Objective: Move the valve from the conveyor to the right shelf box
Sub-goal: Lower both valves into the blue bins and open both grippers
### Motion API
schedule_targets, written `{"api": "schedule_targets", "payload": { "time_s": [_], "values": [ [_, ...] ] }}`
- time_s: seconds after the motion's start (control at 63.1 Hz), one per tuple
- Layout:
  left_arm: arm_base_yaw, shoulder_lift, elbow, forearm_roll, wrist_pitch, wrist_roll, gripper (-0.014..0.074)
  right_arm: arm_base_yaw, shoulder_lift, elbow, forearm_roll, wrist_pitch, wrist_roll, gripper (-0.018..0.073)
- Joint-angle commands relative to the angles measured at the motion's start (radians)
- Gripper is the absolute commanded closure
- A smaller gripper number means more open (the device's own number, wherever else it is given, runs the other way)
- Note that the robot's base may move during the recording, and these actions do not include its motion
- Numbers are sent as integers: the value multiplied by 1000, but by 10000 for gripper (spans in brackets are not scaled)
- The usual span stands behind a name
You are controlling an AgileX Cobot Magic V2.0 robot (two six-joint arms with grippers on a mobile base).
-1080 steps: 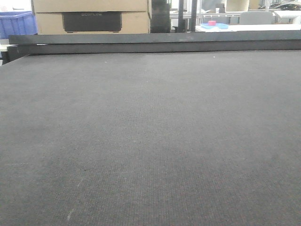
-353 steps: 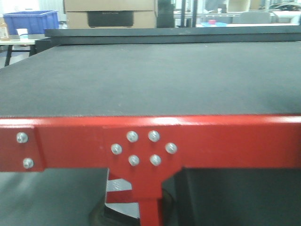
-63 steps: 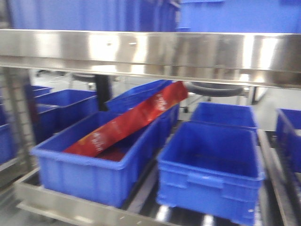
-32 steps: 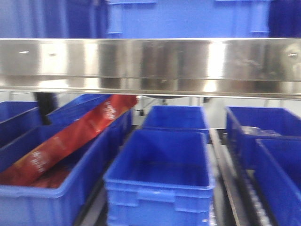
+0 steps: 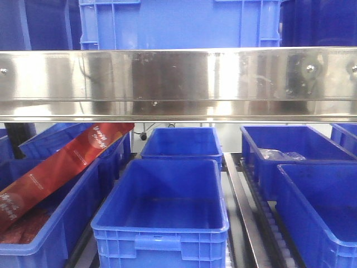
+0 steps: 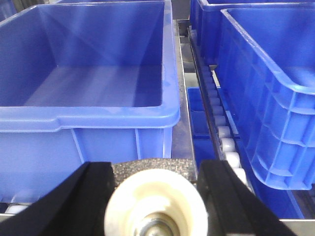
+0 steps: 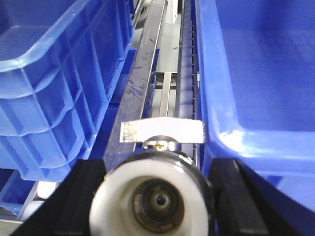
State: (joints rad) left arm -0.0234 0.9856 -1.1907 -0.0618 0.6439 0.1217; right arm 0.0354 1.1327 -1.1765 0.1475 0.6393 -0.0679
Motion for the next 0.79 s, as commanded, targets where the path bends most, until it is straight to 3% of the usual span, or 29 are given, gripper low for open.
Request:
{"api": "schedule_targets", "payload": {
  "time_s": [0.0, 0.776],
  "values": [
    [0, -10, -11, -4, -58, -2, 707, -11, -10, -10, -44, -68, -3, 726],
    [0, -10, -11, -4, -58, -2, 707, -11, -10, -10, -42, -68, -3, 726]
  ]
}}
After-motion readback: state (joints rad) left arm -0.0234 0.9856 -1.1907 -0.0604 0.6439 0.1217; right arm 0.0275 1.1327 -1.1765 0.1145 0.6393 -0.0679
